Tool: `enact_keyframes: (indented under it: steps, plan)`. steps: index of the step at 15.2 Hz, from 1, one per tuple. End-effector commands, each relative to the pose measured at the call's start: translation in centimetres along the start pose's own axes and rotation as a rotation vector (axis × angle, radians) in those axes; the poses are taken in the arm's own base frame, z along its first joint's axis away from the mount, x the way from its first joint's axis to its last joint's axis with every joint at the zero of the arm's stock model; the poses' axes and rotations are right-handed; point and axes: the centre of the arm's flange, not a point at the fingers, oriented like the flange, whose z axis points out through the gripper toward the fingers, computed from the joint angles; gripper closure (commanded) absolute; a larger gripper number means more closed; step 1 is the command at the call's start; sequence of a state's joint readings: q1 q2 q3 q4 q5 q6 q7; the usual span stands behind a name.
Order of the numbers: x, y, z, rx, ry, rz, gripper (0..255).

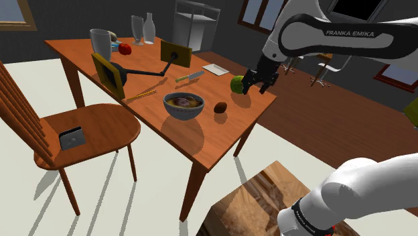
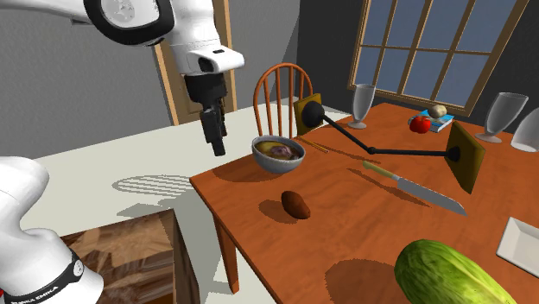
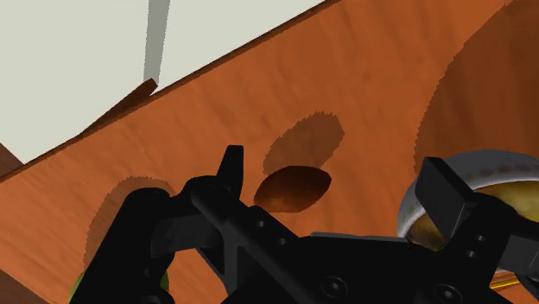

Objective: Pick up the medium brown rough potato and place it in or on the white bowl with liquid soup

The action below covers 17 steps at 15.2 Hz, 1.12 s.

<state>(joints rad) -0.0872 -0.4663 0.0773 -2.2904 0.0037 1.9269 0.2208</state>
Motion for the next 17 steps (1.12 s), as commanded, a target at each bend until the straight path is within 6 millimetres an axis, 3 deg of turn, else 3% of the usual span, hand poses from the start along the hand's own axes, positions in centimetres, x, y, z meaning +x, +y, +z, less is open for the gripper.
enact_keyframes:
  steps: [1,9,17]
  plan:
    - [2.4,-0.8,1.9,-0.01,-0.016,0.059,0]
    - [10.6,-2.2,9.7,-0.054,-0.079,0.281,0]
    - [18.3,-1.5,18.0,-0.098,-0.142,0.503,0]
